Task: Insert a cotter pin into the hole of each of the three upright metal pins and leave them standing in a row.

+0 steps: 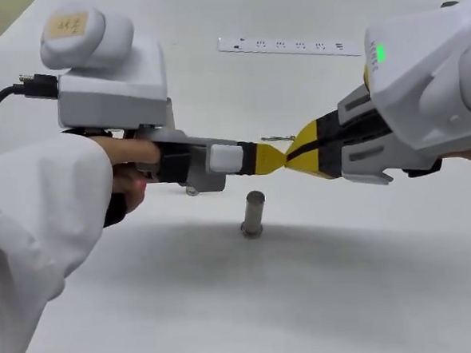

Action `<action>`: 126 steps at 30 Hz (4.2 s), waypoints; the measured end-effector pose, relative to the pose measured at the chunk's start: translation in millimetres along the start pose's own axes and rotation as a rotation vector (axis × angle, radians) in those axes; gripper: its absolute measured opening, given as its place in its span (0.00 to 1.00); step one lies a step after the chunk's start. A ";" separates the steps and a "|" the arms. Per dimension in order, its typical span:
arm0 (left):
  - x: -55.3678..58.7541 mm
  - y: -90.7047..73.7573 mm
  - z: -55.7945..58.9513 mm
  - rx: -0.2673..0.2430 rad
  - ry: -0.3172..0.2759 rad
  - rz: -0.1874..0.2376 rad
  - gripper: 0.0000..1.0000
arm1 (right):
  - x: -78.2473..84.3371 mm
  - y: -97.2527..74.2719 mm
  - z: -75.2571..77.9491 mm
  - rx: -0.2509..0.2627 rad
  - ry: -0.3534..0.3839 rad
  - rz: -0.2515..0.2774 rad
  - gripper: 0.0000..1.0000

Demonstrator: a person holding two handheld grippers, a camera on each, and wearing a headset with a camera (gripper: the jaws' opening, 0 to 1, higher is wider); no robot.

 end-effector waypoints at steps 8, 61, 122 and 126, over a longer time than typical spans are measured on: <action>1.3 1.4 -0.8 0.015 -0.040 0.001 0.00 | -0.7 0.7 0.2 0.000 -0.011 -0.006 0.00; 6.3 -23.0 12.3 0.134 0.507 -0.051 0.00 | 17.4 5.7 -12.4 -0.209 0.451 0.143 0.08; 22.0 1.1 -27.3 0.117 0.676 -0.267 0.22 | 59.8 12.6 -19.9 -0.140 0.330 -0.066 0.00; 20.6 6.1 -32.6 0.103 0.698 -0.273 0.18 | 62.6 16.0 -20.7 -0.150 0.337 -0.073 0.00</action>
Point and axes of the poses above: the centre of the closed fingertips' face, and the gripper's own axes: y roughly forward along the fingers, z roughly to its right, x roughly out of its underside, the point moved 10 cm from there along -y, roughly backward along the fingers, and after that the axes turned 6 degrees about z, right-handed, at the moved point
